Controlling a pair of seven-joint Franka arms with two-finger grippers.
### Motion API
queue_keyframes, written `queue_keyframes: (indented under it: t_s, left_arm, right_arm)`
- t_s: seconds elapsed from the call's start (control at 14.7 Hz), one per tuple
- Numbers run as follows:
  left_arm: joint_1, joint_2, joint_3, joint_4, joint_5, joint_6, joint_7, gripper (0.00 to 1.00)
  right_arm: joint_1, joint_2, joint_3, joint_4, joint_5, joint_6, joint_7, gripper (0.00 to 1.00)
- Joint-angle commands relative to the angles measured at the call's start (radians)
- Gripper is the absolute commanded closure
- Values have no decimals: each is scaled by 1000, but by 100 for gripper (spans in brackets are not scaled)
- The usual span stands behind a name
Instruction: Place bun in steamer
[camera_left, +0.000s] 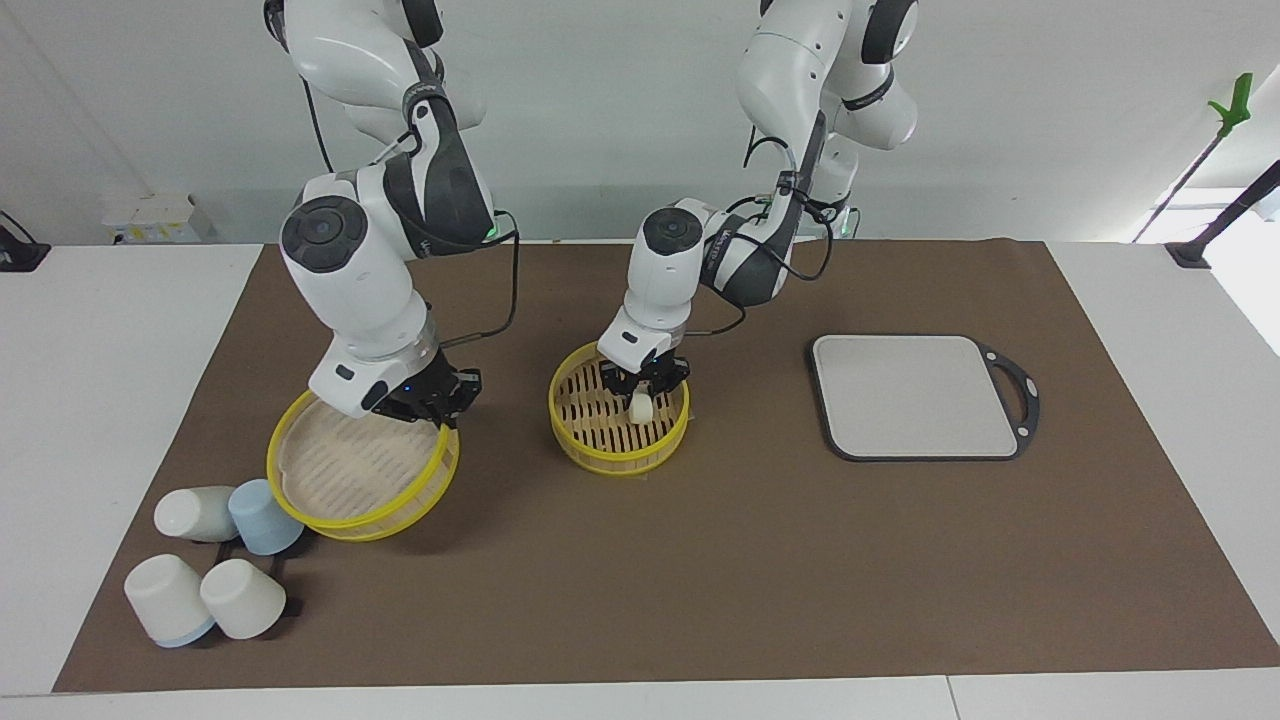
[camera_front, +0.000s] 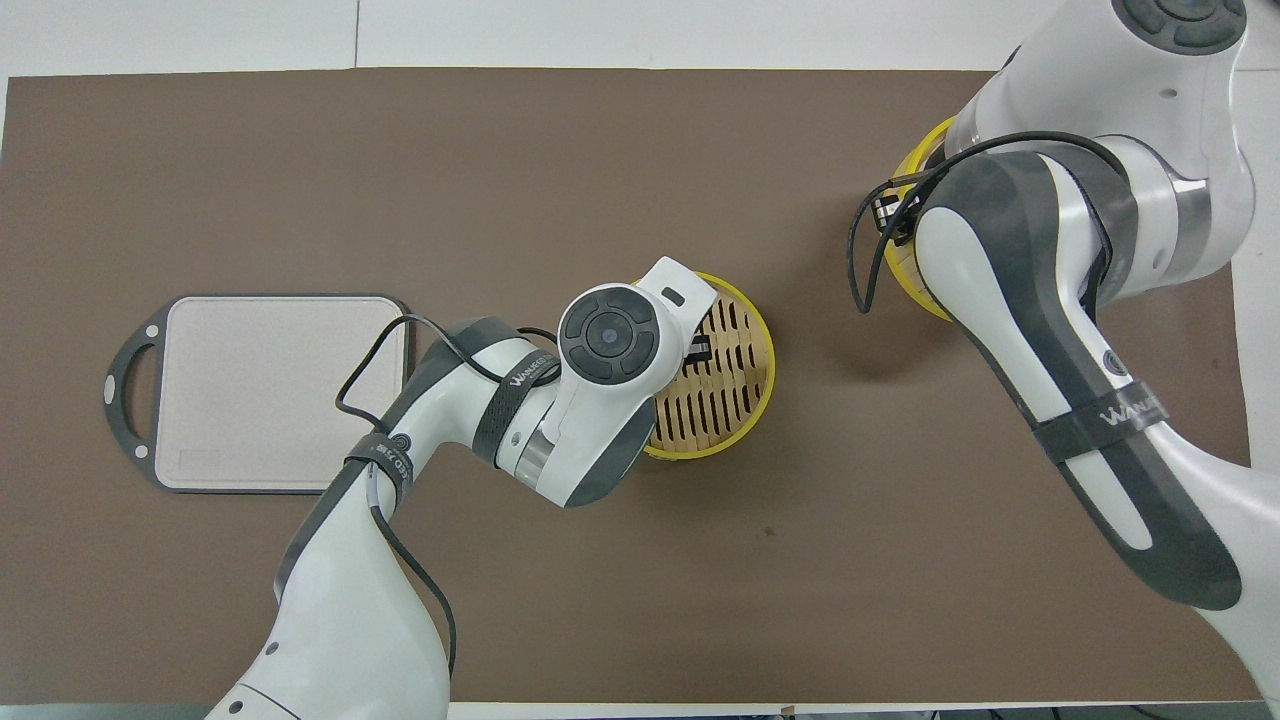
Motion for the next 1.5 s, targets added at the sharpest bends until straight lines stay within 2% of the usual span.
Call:
queue_keyframes:
  t_s: [0.0,0.2,0.48,0.68,0.95,1.09,1.3,1.43]
  left_arm:
    - [-24,-15,15,-28,-11,25,-45,0]
    - [-25,-43,15,-36,-11,-7,-48,0]
    - [68,-224,14,-36,-15,-255,-24,0]
    - [145,-336,26,-34,-14,-419,28,0]
    - [381,-435,32,-13,9,-584,292,0]
    - [459,-457,31,9,69,-639,407,0]
    - [566,-480,32,29,112,-714,597,0]
    - [619,-503,32,27,112,-743,704,0]
  right_arm:
    - [-10,-37,8,-38,19,10,-20,100]
    - [-3,-37,8,-38,19,14,10,100]
    - [11,-37,8,-39,17,40,61,100]
    - [83,-40,7,-51,17,83,229,100]
    - [186,-40,5,-62,5,134,401,100]
    - [288,-28,-3,-45,-7,119,526,100]
    - [410,72,-4,46,-29,119,709,100]
    - [457,106,-6,73,-41,131,762,100]
